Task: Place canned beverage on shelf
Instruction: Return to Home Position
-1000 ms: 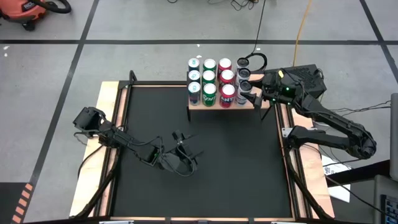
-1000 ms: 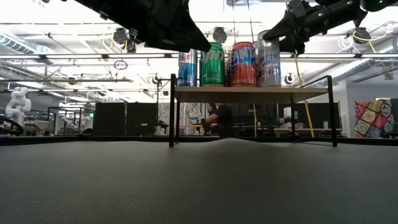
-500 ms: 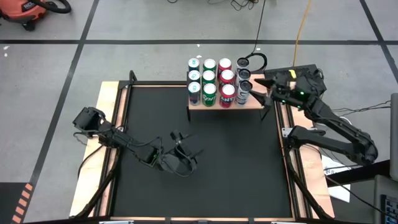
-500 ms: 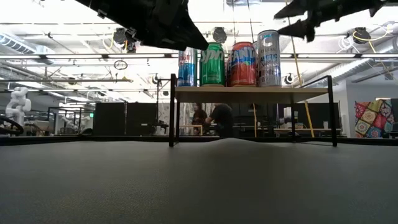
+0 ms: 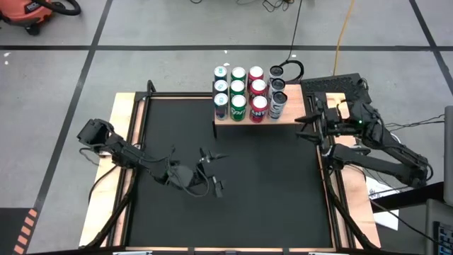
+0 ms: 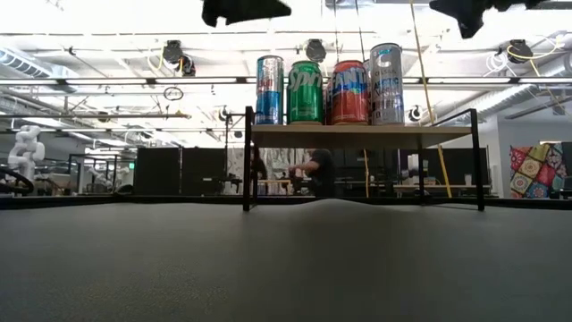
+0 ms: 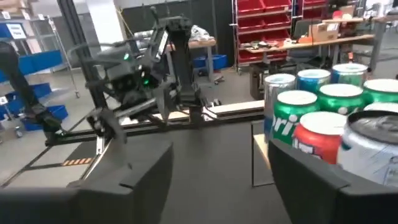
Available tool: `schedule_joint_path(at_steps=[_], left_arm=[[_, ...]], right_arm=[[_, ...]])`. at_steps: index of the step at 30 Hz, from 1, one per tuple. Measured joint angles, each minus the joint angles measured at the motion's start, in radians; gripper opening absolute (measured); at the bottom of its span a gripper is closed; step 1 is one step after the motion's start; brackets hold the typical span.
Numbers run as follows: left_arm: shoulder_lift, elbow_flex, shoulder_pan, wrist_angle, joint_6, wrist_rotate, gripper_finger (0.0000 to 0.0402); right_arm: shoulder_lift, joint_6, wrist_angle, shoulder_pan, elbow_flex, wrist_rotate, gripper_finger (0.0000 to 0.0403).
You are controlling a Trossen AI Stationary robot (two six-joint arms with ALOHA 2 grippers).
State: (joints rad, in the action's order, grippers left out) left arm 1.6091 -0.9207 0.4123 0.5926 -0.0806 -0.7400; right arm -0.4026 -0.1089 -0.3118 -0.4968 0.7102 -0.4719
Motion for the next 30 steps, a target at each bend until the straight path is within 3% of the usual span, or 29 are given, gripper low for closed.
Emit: schedule_joint_path(at_steps=[4, 9, 14, 19, 23, 27, 30], left_arm=[[-0.037, 0.000, -0.058, 0.009, 0.007, 0.112, 0.0287], [-0.037, 0.061, -0.104, 0.091, 0.091, 0.208, 0.0189], [-0.043, 0.213, -0.122, 0.259, 0.127, 0.242, 0.0090], [-0.135, 0.377, -0.164, 0.404, 0.129, 0.242, 0.0015], [-0.270, 0.493, -0.209, 0.420, 0.128, 0.262, 0.0007], [-0.412, 0.590, -0.235, 0.403, 0.124, 0.304, 0.0003], [-0.532, 0.630, -0.254, 0.346, 0.104, 0.327, 0.0001]], right_arm=[[0.006, -0.012, 0.049, 0.093, -0.065, 0.026, 0.0186], [0.005, -0.049, 0.326, 0.228, -0.258, 0.037, 0.0126], [0.002, -0.055, 0.557, 0.366, -0.428, 0.171, 0.0087], [-0.062, -0.036, 0.670, 0.462, -0.491, 0.321, 0.0060], [-0.168, -0.015, 0.772, 0.494, -0.491, 0.393, 0.0043], [-0.272, -0.007, 0.901, 0.498, -0.488, 0.400, 0.0029], [-0.305, 0.002, 0.891, 0.496, -0.444, 0.400, 0.0020]])
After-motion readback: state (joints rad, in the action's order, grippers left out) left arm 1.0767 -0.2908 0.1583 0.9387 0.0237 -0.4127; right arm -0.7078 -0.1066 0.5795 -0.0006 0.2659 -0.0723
